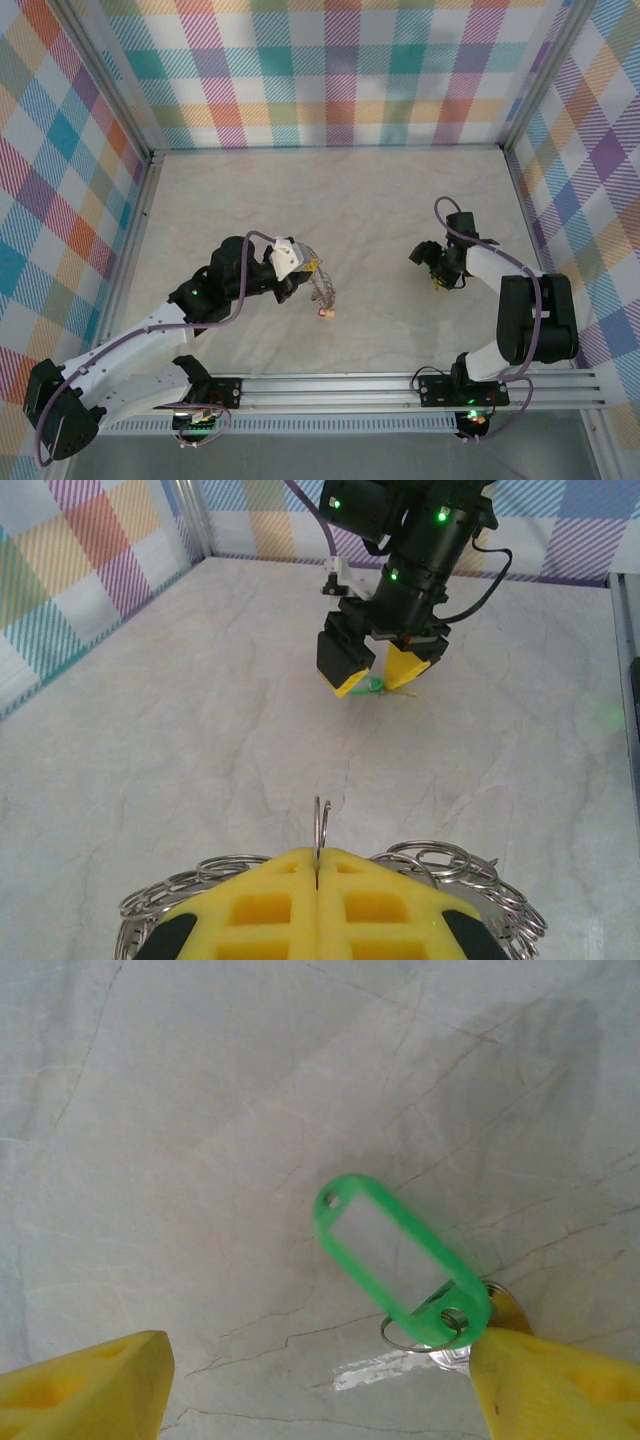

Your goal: Put the keys on the keyring

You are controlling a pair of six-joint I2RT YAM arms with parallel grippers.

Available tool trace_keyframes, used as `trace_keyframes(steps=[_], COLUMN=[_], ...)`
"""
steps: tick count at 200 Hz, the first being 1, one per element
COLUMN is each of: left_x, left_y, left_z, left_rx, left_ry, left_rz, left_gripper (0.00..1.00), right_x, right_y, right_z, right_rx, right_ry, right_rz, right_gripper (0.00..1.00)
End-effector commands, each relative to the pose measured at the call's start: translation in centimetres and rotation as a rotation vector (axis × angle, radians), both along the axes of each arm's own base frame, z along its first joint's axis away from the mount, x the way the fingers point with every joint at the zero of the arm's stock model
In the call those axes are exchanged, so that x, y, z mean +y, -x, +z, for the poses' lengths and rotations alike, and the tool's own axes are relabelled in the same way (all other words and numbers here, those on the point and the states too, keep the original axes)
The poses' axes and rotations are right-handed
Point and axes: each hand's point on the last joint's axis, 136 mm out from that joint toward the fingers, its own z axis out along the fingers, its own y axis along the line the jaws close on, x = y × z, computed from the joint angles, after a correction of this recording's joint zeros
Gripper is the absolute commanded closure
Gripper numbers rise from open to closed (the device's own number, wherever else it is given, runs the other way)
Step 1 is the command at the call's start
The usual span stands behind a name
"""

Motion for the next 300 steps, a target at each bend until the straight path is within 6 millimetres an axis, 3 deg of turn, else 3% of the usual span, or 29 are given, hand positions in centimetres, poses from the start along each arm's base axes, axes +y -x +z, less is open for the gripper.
trace_keyframes(steps=[1, 33, 63, 87, 110, 129, 168, 195, 215, 234, 245, 271, 300], left_x=[0.2, 0.5, 0.6, 0.5, 0.5, 0.6, 1.2, 1.4, 1.5, 1.6, 1.6, 1.7, 1.7], left_y=[-0.5, -0.5, -0.8, -0.9, -1.0, -0.9, -0.8, -0.8, -0.9, -0.9, -0.8, -0.9, -1.0], left_z=[2.5, 2.5, 2.6, 2.6, 2.5, 2.5, 2.7, 2.8, 2.8, 3.0, 2.9, 2.8, 2.8], left_rx=[-0.05, -0.048, -0.053, -0.054, -0.046, -0.044, -0.047, -0.044, -0.045, -0.044, -0.04, -0.037, -0.032], left_ry=[0.053, 0.062, 0.067, 0.07, 0.076, 0.076, 0.077, 0.078, 0.081, 0.082, 0.076, 0.074, 0.084], left_rz=[0.019, 0.034, 0.051, 0.051, 0.059, 0.063, 0.085, 0.091, 0.105, 0.104, 0.104, 0.115, 0.118], left_gripper=[1.0, 1.0, 1.0, 1.0, 1.0, 1.0, 1.0, 1.0, 1.0, 1.0, 1.0, 1.0, 1.0], right_x=[0.6, 2.3, 6.1, 9.5, 11.7, 12.9, 12.3, 11.4, 9.3, 8.4, 7.0, 9.6, 10.1], right_y=[1.3, 1.8, 2.6, 3.7, 4.7, 4.7, 3.7, 3.3, 3.3, 3.8, 5.6, 6.6, 5.2], right_z=[-1.9, -1.7, -0.2, -0.5, -1.0, 0.1, 4.1, 5.4, 4.8, 5.0, 4.8, 5.8, 5.2], right_rx=[0.051, 0.058, 0.039, 0.033, 0.058, 0.018, -0.101, -0.094, -0.028, 0.053, 0.19, 0.286, 0.279], right_ry=[-0.018, -0.065, -0.078, -0.088, -0.107, -0.121, -0.054, 0.001, 0.081, 0.082, 0.069, -0.101, -0.141], right_rz=[0.052, 0.102, 0.23, 0.334, 0.399, 0.446, 0.499, 0.472, 0.333, 0.171, -0.091, -0.218, -0.292], right_gripper=[0.22, 0.24, 0.25, 0.25, 0.26, 0.26, 0.26, 0.29, 0.47, 0.58, 0.67, 0.57, 0.55])
